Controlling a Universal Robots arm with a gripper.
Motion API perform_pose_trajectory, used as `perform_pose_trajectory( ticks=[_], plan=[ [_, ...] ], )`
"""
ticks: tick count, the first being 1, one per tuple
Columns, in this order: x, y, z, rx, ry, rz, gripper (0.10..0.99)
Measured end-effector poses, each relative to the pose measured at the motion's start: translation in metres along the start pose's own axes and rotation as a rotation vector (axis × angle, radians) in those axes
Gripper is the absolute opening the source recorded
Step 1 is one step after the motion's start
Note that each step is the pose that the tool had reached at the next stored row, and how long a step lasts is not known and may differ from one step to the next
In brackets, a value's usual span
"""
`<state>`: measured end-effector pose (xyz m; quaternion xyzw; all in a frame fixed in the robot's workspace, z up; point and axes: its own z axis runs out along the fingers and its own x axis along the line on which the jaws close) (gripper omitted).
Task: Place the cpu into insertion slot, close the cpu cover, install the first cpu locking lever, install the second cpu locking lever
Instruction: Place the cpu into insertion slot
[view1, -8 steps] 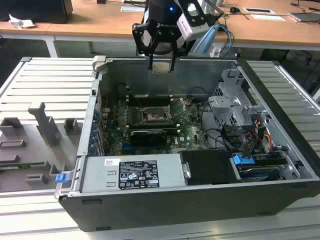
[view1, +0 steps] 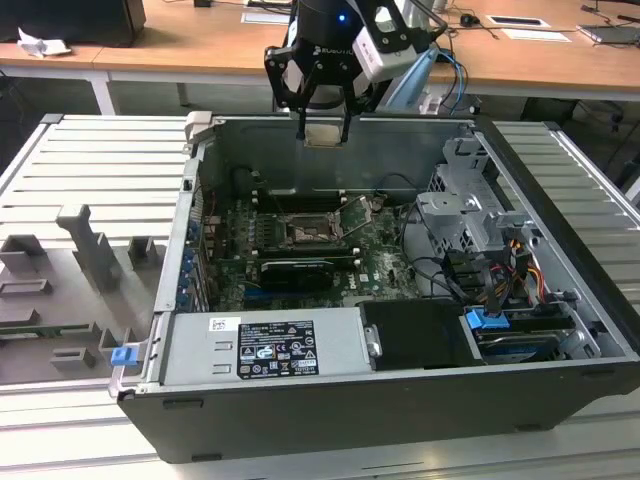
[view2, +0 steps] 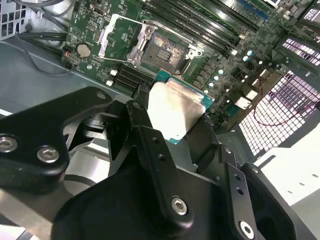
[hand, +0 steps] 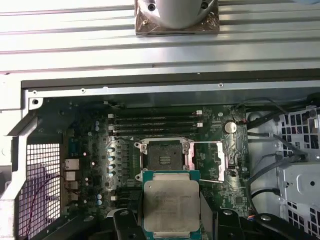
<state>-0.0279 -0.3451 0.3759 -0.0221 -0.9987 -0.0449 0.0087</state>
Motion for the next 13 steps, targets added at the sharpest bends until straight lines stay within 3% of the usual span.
perform_pose_trajectory(
  ticks=[7,13],
  plan=[
    [0.0000,-0.0003,0.0030,0.002,-0.0001,0.000,0.545],
    [-0.0001,-0.0003,0.0035,0.002,-0.0037,0.040,0.545]
  ],
)
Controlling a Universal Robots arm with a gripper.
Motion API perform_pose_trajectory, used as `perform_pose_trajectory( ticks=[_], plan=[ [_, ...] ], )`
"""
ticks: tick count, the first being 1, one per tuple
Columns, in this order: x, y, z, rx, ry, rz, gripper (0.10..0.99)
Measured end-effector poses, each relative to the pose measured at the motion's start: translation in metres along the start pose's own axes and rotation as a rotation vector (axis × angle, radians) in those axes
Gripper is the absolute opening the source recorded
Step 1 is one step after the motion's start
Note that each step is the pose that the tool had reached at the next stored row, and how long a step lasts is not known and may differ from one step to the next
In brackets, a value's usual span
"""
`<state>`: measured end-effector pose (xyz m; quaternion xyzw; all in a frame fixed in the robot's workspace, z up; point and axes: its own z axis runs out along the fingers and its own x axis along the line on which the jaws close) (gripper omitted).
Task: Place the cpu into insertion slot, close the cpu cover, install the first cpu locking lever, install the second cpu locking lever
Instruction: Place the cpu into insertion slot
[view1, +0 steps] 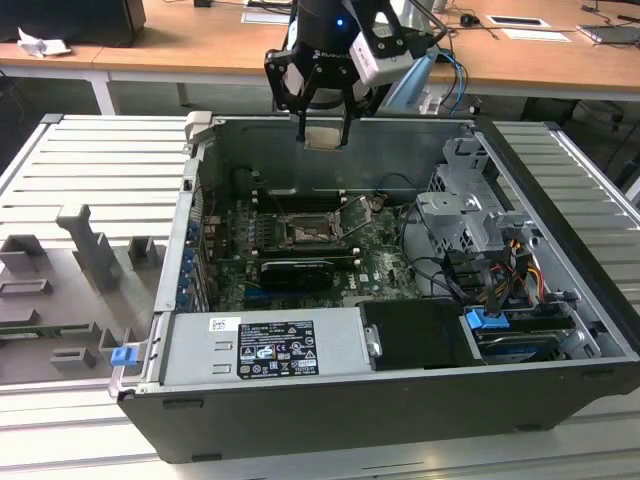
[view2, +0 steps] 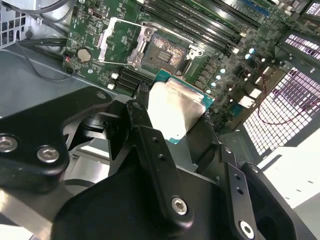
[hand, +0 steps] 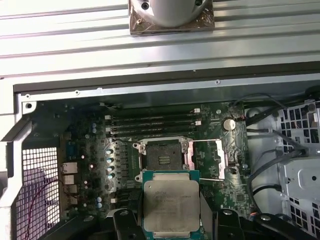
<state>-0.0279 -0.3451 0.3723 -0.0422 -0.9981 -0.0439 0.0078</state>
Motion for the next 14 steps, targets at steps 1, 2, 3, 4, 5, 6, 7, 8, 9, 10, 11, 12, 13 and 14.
perform_pose_trajectory(
  ticks=[1,2,3,4,5,6,7,8,9,10,11,12,13,14],
  plan=[
    [0.0000,0.0000,0.0000,0.000,-0.0004,0.005,0.545],
    [0.0000,0.0000,0.0001,0.000,-0.0008,0.008,0.545],
    [0.0000,0.0000,0.0001,0.000,-0.0010,0.012,0.545],
    [0.0000,0.0000,0.0001,0.000,-0.0014,0.016,0.545],
    [0.0000,0.0000,0.0002,0.000,-0.0020,0.023,0.545],
    [0.0000,0.0000,0.0002,-0.001,-0.0023,0.026,0.545],
    [0.0000,0.0000,0.0003,-0.001,-0.0027,0.030,0.545],
    [0.0000,0.0000,0.0003,-0.001,-0.0031,0.035,0.545],
    [0.0000,0.0000,0.0003,-0.001,-0.0034,0.038,0.545],
    [0.0000,0.0000,0.0003,-0.001,-0.0037,0.042,0.545],
    [0.0000,0.0000,0.0003,-0.001,-0.0041,0.047,0.545],
    [0.0000,0.0000,0.0003,-0.001,-0.0044,0.051,0.545],
    [0.0000,0.0000,0.0003,-0.001,-0.0050,0.057,0.545],
    [0.0000,0.0000,0.0003,-0.001,-0.0054,0.062,0.545]
  ],
)
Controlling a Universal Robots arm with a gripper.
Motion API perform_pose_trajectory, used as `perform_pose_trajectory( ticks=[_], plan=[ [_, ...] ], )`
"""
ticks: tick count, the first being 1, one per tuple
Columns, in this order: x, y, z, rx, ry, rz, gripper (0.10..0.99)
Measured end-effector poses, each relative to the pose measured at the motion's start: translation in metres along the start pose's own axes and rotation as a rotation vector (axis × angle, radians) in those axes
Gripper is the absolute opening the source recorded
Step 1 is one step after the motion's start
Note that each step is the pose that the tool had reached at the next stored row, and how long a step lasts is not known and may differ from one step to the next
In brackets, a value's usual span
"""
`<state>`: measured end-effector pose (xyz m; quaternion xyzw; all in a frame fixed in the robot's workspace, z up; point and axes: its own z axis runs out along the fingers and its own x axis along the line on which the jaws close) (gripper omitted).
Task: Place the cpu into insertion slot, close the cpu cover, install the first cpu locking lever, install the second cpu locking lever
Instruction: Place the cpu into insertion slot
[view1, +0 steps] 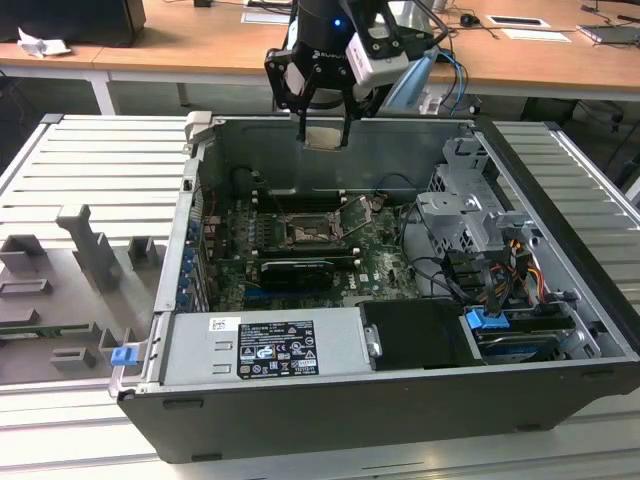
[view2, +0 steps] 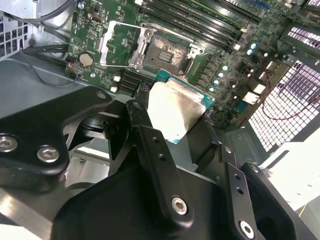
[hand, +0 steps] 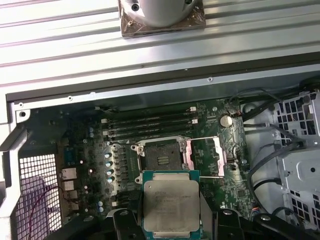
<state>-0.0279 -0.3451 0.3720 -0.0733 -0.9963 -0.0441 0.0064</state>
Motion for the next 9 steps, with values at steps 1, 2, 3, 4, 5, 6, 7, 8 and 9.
perform_pose_trajectory(
  ticks=[1,2,3,4,5,6,7,8,9],
  plan=[
    [0.0000,0.0000,0.0000,0.000,-0.0004,0.004,0.545],
    [0.0000,0.0000,0.0001,0.000,-0.0010,0.011,0.545],
    [0.0000,0.0000,0.0000,0.000,-0.0015,0.017,0.545],
    [0.0000,0.0000,0.0000,0.000,-0.0020,0.023,0.545],
    [0.0000,0.0000,0.0001,-0.001,-0.0028,0.032,0.545],
    [0.0000,0.0000,0.0001,-0.001,-0.0034,0.039,0.545],
    [0.0000,0.0000,0.0000,-0.001,-0.0038,0.044,0.545],
    [0.0000,0.0000,0.0001,-0.001,-0.0042,0.049,0.545],
    [0.0000,0.0000,0.0001,-0.001,-0.0046,0.053,0.545]
  ],
)
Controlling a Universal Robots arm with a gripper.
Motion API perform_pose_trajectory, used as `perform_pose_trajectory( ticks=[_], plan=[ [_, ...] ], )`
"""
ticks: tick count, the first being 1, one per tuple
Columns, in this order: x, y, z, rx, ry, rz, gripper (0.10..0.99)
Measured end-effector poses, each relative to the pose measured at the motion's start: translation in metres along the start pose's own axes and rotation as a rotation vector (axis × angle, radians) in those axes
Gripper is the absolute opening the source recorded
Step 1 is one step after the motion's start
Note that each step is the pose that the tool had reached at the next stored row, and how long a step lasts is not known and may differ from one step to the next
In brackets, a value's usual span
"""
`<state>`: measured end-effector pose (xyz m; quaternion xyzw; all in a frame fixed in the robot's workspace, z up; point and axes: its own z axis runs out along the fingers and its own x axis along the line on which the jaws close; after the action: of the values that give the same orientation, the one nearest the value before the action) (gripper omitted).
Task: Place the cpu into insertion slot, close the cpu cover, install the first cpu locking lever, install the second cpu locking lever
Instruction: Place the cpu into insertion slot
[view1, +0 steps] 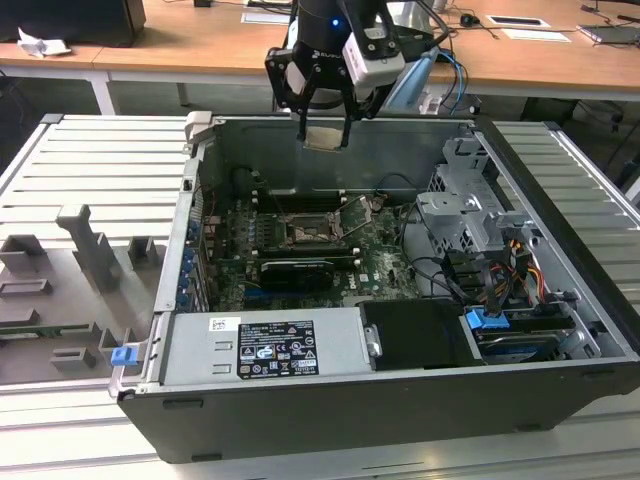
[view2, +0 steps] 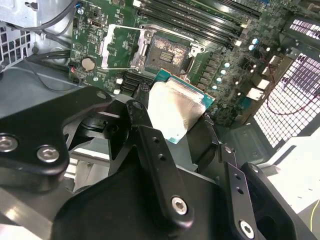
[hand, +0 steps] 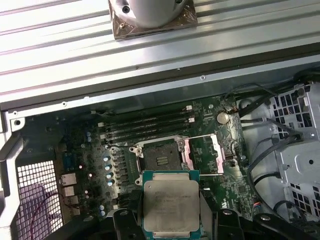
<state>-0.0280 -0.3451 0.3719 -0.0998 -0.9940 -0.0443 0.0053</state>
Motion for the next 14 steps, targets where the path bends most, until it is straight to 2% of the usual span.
perform_pose_trajectory(
  ticks=[14],
  plan=[
    [0.0000,0.0000,0.0003,-0.001,-0.0068,0.077,0.545]
  ],
)
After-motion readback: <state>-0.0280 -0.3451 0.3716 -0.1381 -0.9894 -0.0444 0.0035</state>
